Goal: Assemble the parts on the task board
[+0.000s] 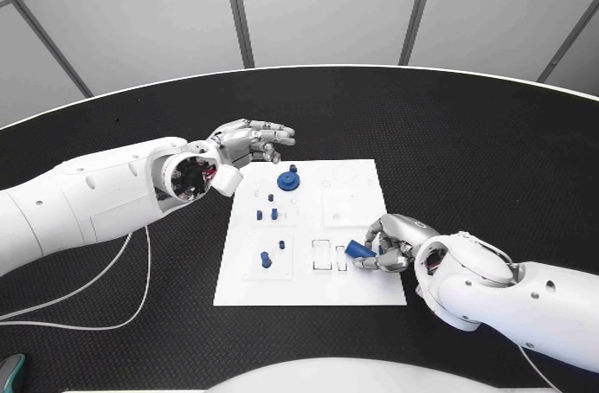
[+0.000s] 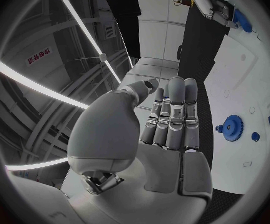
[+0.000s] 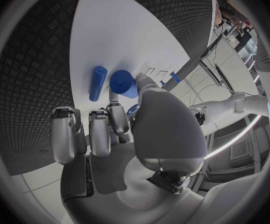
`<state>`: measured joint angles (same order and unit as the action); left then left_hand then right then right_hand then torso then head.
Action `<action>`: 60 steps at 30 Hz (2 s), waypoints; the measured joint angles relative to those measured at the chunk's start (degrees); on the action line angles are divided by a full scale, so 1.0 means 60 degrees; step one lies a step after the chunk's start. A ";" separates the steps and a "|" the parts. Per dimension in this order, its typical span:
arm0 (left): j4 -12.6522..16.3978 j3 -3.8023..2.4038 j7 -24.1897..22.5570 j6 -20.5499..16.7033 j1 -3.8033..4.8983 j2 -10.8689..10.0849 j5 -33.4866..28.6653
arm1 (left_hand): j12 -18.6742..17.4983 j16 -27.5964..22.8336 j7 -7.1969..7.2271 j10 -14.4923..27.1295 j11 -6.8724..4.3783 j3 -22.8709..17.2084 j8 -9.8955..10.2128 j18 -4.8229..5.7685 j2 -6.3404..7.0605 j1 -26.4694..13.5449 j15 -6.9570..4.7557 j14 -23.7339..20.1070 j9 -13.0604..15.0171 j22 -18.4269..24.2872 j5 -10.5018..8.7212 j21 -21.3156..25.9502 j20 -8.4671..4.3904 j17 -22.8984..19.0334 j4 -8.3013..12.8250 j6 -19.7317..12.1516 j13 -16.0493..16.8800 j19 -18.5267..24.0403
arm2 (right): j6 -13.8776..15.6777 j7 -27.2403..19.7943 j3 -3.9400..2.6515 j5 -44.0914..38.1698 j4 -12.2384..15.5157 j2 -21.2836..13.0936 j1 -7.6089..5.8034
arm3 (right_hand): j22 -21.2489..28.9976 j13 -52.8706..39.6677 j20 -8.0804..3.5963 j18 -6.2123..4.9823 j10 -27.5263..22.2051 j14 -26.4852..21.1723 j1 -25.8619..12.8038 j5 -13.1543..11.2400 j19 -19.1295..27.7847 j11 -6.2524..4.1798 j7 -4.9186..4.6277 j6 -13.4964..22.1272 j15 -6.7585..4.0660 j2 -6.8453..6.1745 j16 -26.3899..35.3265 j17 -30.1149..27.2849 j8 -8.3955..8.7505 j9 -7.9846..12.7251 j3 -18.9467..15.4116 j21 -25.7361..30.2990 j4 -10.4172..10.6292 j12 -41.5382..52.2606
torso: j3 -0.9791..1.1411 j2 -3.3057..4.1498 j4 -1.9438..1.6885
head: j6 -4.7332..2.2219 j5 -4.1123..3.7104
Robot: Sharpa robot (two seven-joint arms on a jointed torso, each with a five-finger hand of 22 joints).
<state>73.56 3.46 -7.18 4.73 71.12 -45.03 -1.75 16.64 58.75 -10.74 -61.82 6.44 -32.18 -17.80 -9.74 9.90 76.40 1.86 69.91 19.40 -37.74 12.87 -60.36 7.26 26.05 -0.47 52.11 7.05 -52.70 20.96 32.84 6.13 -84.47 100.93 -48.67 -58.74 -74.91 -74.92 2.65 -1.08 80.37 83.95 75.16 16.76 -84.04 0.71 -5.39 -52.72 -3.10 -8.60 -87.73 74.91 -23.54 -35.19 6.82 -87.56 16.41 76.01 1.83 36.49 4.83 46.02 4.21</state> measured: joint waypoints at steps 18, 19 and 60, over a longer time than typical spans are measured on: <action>-0.0050 0.0000 0.0006 0.0036 -0.0001 0.0046 0.0000 | 0.0000 0.0000 0.0000 -0.0001 0.0000 0.0000 0.0000 0.0001 0.0000 0.0000 0.0034 -0.0034 -0.0002 0.0006 0.0000 0.0038 0.0032 -0.0009 0.0000 0.0000 -0.0002 0.0032 | 0.1158 -0.0275 -0.0074 -0.0012 0.1044 -0.0307 -0.0004 | 0.0001 0.0002 -0.0068 -0.0002 0.0426 0.0003 0.0262 0.0961 0.0000 -0.0220 -0.0072 -0.0169 -0.0136 -0.0013 -0.0058 0.0007 -0.0052 0.0075 0.0964 -0.0292 0.0062 0.0459 | 0.0023 -0.0011 0.0038 | -0.0034 -0.0004; -0.0054 0.0000 0.0009 0.0046 -0.0001 0.0057 0.0000 | 0.0000 0.0000 0.0000 -0.0001 0.0000 0.0000 0.0000 0.0001 0.0000 0.0001 0.0034 -0.0035 -0.0002 0.0006 0.0000 0.0038 0.0032 -0.0009 0.0000 0.0000 -0.0002 0.0032 | 0.1162 -0.0288 -0.0089 -0.0012 0.1063 -0.0271 -0.0006 | 0.0001 0.0002 -0.0068 -0.0001 0.0426 0.0002 0.0259 0.0997 0.0000 -0.0220 -0.0072 -0.0169 -0.0136 -0.0009 -0.0058 0.0006 -0.0052 0.0075 0.0999 -0.0292 0.0087 0.0459 | 0.0023 -0.0011 0.0034 | -0.0037 -0.0015; -0.0121 0.0001 0.0075 0.0090 -0.0001 0.0148 0.0001 | 0.0000 0.0000 -0.0035 0.0034 0.0035 0.0000 0.0000 0.0002 0.0000 0.0001 0.0034 -0.0034 0.0005 0.0022 0.0000 0.0038 0.0032 -0.0027 0.0000 -0.0034 0.0003 0.0032 | -0.0227 -0.0380 -0.0140 0.0674 -0.0275 0.1188 -0.0012 | 0.0001 -0.0003 -0.0276 -0.0006 0.0595 0.0003 -0.2977 0.1071 0.0001 -0.0431 0.0534 -0.1228 -0.0352 -0.0067 -0.0112 0.0002 -0.0766 -0.0244 0.1204 -0.0367 0.0056 0.0978 | -0.0006 0.0004 0.0000 | 0.0036 0.0020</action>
<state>72.83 3.47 -6.73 5.26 71.12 -44.14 -1.74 16.64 58.75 -10.94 -61.61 6.65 -32.18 -17.80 -9.73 9.91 76.41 2.07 69.71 19.43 -37.61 12.87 -60.13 7.45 25.89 -0.47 51.90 7.07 -52.51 19.60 30.56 5.30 -80.43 99.28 -41.55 -58.81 -74.91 -74.94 0.99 -1.11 83.94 83.96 57.30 23.19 -84.04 -1.87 -2.19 -60.09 -5.21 -9.00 -88.40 74.92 -28.14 -36.65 14.04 -89.76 16.74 81.88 1.79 36.51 4.83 46.23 4.33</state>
